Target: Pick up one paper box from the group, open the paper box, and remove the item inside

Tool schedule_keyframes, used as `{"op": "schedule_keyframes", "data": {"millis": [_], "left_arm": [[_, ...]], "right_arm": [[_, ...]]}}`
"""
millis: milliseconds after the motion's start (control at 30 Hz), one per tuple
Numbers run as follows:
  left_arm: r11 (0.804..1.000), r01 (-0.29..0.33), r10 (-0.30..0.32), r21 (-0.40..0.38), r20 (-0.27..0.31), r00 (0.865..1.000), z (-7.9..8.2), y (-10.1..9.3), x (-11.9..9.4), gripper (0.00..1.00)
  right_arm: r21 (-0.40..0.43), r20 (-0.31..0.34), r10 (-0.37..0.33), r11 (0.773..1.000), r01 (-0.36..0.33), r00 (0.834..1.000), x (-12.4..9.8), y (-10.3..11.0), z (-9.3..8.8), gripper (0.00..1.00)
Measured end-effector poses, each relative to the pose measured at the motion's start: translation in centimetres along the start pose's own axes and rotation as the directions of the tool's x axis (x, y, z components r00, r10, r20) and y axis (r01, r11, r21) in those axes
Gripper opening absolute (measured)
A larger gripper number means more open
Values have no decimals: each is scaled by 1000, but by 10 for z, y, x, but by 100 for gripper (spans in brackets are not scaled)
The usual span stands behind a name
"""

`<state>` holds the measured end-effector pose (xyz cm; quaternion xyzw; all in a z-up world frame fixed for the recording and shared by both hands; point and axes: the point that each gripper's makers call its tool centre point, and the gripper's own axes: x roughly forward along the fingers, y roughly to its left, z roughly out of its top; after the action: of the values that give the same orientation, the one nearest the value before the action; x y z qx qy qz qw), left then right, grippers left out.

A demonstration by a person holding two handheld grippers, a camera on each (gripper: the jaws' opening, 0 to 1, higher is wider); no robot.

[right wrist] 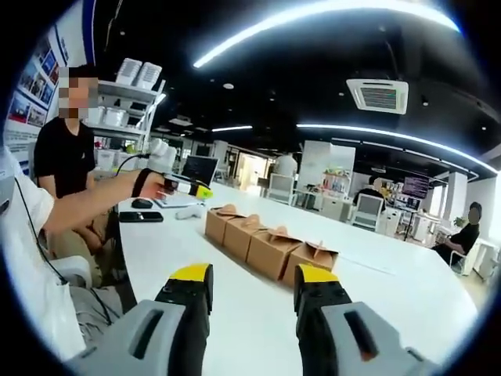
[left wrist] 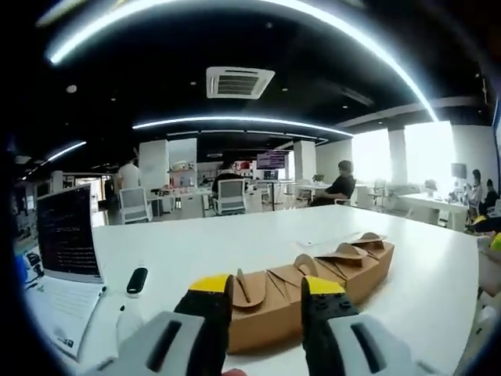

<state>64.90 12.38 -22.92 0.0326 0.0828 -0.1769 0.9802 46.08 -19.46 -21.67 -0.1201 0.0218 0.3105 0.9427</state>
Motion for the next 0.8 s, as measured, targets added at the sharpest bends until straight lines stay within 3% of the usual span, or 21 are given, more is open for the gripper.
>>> {"op": "schedule_keyframes", "data": {"millis": [333, 800], "left_arm": [[999, 9, -11, -42, -41, 999, -15, -5, 18, 36], [999, -39, 37, -26, -79, 996, -23, 4, 37, 35]], "right_arm": [[-3, -1, -6, 1000, 6, 1000, -2, -2, -1, 42], [-7, -3, -5, 1000, 5, 1000, -3, -2, 0, 42]]}}
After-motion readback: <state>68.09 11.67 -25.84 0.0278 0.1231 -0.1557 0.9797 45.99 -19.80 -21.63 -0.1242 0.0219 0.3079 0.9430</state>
